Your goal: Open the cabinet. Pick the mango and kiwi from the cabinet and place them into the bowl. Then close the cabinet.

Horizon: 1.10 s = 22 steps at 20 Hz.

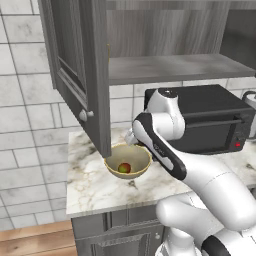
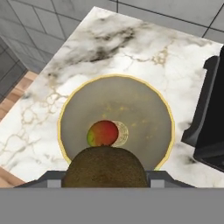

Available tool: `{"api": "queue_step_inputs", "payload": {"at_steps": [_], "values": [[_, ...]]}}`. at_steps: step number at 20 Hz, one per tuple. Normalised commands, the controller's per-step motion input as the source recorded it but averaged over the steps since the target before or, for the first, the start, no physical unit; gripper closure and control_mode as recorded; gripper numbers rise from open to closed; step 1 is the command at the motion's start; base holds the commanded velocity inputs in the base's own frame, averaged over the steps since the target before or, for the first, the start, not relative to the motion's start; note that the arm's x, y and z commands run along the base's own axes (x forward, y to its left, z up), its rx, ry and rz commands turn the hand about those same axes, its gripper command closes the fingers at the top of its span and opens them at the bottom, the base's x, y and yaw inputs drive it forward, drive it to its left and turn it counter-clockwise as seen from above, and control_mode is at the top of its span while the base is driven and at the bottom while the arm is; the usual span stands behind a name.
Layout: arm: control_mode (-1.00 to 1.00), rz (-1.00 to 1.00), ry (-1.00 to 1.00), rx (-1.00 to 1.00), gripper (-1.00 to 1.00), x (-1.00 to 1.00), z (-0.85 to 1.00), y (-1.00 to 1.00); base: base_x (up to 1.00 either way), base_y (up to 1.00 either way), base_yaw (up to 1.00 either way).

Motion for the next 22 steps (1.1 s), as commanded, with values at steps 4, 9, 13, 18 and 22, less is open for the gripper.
{"api": "queue_step_inputs", "payload": {"at_steps": [4,9,13,18,22], "values": [[-1.0,0.0,0.0,0.0,1.0,0.15,-0.29,0.11,0.0,0.0,0.0],[-1.0,0.0,0.0,0.0,1.0,0.14,-0.26,0.03,0.0,0.0,0.0],[-1.0,0.0,0.0,0.0,1.0,0.13,-0.24,0.0,0.0,0.0,0.0],[-1.0,0.0,0.0,0.0,1.0,0.17,-0.25,0.02,0.0,0.0,0.0],[-1.0,0.0,0.0,0.0,1.0,0.15,-0.27,0.05,0.0,0.0,0.0]]}}
